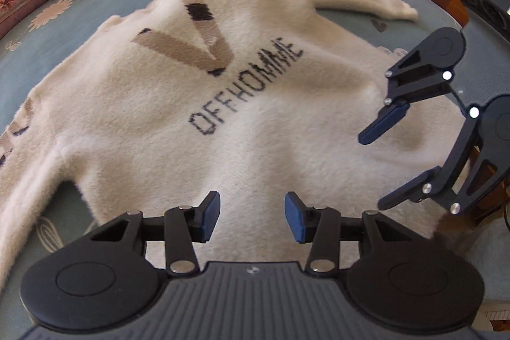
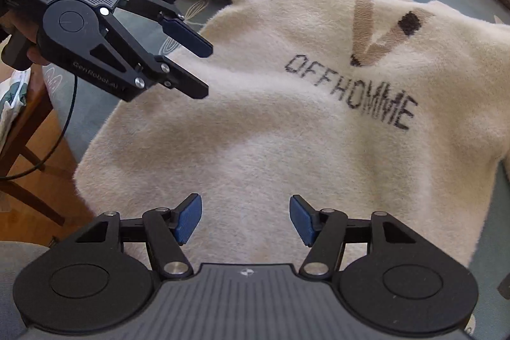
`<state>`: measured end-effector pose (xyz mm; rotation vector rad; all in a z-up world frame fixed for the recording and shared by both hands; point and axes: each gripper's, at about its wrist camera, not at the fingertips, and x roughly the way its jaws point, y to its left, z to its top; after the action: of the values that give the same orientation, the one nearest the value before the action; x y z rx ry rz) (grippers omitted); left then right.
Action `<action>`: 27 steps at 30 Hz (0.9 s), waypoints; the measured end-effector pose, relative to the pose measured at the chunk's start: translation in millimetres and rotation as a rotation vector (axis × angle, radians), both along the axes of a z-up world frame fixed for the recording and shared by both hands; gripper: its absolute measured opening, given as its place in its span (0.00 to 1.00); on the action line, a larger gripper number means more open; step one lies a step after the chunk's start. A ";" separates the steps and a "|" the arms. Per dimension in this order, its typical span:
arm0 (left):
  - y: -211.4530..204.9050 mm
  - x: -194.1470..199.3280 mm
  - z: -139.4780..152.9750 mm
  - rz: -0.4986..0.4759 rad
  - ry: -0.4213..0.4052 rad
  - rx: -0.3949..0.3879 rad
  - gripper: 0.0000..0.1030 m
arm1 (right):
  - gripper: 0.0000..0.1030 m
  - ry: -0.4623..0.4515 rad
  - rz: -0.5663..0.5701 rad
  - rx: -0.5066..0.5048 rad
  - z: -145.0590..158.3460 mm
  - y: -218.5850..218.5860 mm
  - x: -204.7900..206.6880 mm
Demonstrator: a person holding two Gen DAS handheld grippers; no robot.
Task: Fold clothes
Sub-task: 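Grasp the other lettered sleeve with the right gripper and pull it straight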
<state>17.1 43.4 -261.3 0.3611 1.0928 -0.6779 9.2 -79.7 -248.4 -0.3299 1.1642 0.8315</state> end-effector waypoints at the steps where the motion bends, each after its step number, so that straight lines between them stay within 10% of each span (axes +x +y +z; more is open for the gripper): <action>1: -2.1 -5.0 -10.0 0.000 0.036 0.016 0.45 | 0.64 0.017 0.009 -0.008 -6.5 5.2 -2.4; 9: 37.4 -29.7 -22.8 0.069 0.143 0.118 0.48 | 0.66 0.133 -0.054 -0.032 -11.0 -28.0 -11.3; 15: 57.4 -27.0 1.7 0.220 0.137 0.072 0.47 | 0.66 0.040 -0.186 -0.034 19.6 -76.0 -6.8; 27: 8.1 -1.1 -12.7 0.156 0.068 0.015 0.47 | 0.66 -0.085 -0.621 0.037 -20.8 -169.9 131.0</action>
<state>16.0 51.5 -274.0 0.2647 1.1778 -0.5469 140.2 -249.6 -269.2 0.0357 1.0820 0.2898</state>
